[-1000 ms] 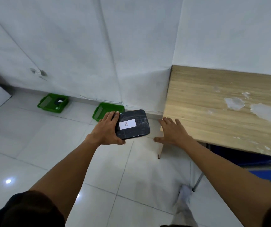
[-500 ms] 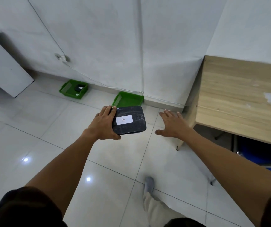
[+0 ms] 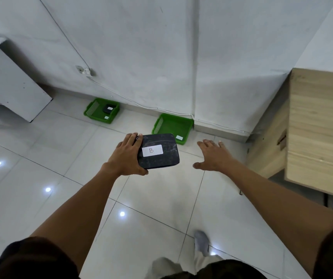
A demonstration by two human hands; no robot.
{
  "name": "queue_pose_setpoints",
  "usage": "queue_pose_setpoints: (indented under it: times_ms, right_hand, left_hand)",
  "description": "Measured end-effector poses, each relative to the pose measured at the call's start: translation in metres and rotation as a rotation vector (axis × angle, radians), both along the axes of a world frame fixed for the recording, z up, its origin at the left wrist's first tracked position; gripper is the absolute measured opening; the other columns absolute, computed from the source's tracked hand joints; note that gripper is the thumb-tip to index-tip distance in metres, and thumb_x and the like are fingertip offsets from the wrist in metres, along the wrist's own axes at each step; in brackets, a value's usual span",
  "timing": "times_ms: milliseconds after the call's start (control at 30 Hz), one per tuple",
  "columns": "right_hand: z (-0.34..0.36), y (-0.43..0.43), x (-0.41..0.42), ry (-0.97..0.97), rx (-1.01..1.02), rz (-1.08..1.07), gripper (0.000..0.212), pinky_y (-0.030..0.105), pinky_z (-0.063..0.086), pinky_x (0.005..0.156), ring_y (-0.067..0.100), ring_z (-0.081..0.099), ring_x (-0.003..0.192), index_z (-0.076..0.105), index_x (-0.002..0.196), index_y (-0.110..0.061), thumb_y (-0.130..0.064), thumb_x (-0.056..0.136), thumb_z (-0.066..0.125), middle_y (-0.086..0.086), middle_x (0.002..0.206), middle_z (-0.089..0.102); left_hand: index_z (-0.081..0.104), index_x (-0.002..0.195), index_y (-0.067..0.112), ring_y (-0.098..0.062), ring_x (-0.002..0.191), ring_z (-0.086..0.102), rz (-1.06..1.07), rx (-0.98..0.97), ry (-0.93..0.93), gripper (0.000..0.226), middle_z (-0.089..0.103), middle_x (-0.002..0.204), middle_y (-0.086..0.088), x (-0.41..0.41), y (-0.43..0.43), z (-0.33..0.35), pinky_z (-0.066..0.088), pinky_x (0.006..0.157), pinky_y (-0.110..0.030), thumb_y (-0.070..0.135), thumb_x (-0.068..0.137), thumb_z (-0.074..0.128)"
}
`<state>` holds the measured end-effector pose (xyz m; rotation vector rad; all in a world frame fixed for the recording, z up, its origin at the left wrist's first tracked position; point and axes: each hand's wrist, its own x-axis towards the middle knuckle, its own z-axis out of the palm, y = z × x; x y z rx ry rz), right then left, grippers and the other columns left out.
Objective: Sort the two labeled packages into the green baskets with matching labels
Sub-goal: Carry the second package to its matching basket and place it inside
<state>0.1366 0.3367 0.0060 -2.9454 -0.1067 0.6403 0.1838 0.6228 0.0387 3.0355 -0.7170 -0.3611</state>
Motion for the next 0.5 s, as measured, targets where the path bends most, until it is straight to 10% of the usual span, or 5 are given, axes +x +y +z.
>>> queue_pose_setpoints:
  times_ms: [500]
  right_hand:
    - [-0.049,0.087,0.156,0.085,-0.028,-0.189,0.088,0.049,0.014,0.117,0.024,0.018,0.147,0.02,0.148,-0.013,-0.058,0.082,0.056,0.011,0.158,0.021]
  left_hand:
    - [0.007,0.149,0.007,-0.029,0.146,0.006,-0.159,-0.026,0.126,0.129,0.014,0.156,-0.013,0.214,0.072,-0.055,0.02,0.117,-0.047,0.059,0.053,0.077]
